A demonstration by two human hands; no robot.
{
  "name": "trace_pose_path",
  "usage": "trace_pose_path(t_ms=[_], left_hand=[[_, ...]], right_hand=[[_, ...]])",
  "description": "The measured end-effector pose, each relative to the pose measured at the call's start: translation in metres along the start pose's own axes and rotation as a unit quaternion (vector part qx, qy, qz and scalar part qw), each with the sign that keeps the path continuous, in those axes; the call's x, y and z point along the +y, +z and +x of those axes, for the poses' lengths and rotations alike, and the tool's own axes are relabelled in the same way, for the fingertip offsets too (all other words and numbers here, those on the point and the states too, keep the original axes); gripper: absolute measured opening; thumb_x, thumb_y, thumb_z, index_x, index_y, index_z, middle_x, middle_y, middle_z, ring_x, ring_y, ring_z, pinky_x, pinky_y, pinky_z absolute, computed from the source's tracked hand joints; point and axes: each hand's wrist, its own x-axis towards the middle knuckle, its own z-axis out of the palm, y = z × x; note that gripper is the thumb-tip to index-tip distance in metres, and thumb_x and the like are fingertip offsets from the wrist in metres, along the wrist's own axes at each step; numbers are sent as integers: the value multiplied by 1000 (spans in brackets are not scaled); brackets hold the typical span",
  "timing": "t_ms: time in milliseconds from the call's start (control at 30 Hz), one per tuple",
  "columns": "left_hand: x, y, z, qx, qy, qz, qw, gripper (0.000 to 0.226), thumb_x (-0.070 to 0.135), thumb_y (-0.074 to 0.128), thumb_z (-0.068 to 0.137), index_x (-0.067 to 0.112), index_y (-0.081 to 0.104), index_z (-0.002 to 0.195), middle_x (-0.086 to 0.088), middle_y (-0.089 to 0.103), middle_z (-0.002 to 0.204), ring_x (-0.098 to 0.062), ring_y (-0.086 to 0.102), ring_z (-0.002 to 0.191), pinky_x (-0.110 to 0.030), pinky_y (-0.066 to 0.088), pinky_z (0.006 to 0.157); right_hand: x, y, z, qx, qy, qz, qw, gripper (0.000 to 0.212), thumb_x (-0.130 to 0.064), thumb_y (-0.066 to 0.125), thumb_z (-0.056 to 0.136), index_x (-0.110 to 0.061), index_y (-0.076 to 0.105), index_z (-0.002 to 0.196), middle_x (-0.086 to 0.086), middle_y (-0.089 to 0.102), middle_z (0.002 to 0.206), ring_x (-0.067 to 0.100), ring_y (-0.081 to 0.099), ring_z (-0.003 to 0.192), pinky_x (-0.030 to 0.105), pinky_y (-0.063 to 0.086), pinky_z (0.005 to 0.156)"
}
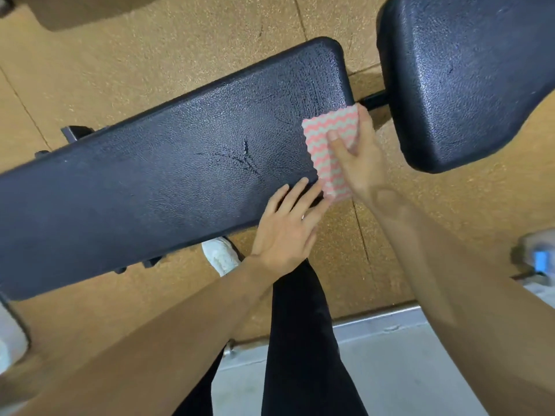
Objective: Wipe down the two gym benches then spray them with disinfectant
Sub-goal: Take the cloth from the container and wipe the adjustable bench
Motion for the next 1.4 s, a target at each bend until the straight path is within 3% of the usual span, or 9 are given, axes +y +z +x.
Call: trace_pose_path(t_ms=[233, 400, 800, 933, 1033, 1100, 1200, 1300, 1400], left_hand=[[11, 14, 11, -19, -6, 26, 999, 75, 27, 58, 90, 23, 32, 160, -3, 24, 169, -29, 17, 157, -48, 13, 128], [-1, 16, 0, -22, 34, 68, 997, 71, 31, 59, 88, 27, 38, 156, -3, 32, 166, -32, 27, 153, -49, 20, 125], [-24, 17, -72, 54, -110, 66, 990, 67, 24, 55, 86, 25, 45, 152, 9, 43, 159, -25, 45, 141, -49, 30, 115], [-43, 13, -113, 8, -188, 81, 979, 70, 29, 52, 88, 29, 38, 156, 10, 36, 163, -26, 41, 143, -51, 27, 114], [-54, 5, -133, -17, -256, 51, 965, 73, 31, 46, 87, 33, 32, 158, 5, 31, 165, -31, 36, 143, -52, 24, 111], [-50, 6, -140, 15, -319, -22, 947, 72, 29, 49, 83, 30, 40, 155, -4, 37, 158, -33, 38, 136, -50, 30, 106], [-32, 14, -135, 144, -467, -281, 826, 51, 16, 62, 79, 16, 59, 130, -8, 52, 128, -27, 53, 114, -46, 47, 99], [-16, 0, -104, 110, -613, -547, 560, 20, 20, 73, 85, 21, 64, 102, 5, 65, 99, -18, 64, 97, -39, 53, 98], [-9, -9, -70, -17, -569, -760, 315, 25, 43, 73, 89, 22, 69, 103, 0, 70, 106, -17, 60, 99, -32, 49, 98]], right_hand=[[34, -4, -33, -61, 125, 235, 962, 50, -49, 54, 101, -24, 42, 142, 11, 70, 104, 27, 66, 66, 38, 57, 54], [35, -7, -41, -74, 211, 343, 912, 43, -45, 58, 96, -29, 50, 135, 9, 69, 124, 31, 71, 104, 55, 59, 84], [10, 58, -89, -30, 357, 443, 822, 65, -43, 49, 100, 15, 50, 130, 44, 54, 105, 40, 63, 93, 37, 61, 80], [-2, 83, -102, -72, 386, 451, 801, 49, -27, 60, 100, -1, 54, 140, 17, 64, 128, 26, 64, 106, 43, 51, 107], [-7, 88, -108, -98, 434, 453, 773, 52, -24, 69, 93, -9, 56, 141, 4, 63, 119, 9, 58, 76, 32, 57, 93], [-12, 86, -110, -99, 462, 437, 765, 36, -26, 70, 94, -9, 64, 126, 3, 68, 115, 11, 66, 87, 31, 56, 96], [-15, 85, -109, -75, 468, 423, 772, 26, -32, 75, 89, -12, 68, 104, 4, 65, 108, 17, 61, 111, 30, 53, 99], [-15, 88, -107, -72, 452, 401, 793, 25, -38, 71, 92, -14, 68, 100, 7, 66, 109, 22, 60, 111, 40, 49, 107], [-18, 93, -106, -85, 437, 377, 812, 31, -38, 60, 100, -10, 66, 90, 9, 70, 92, 20, 64, 98, 38, 48, 106]])
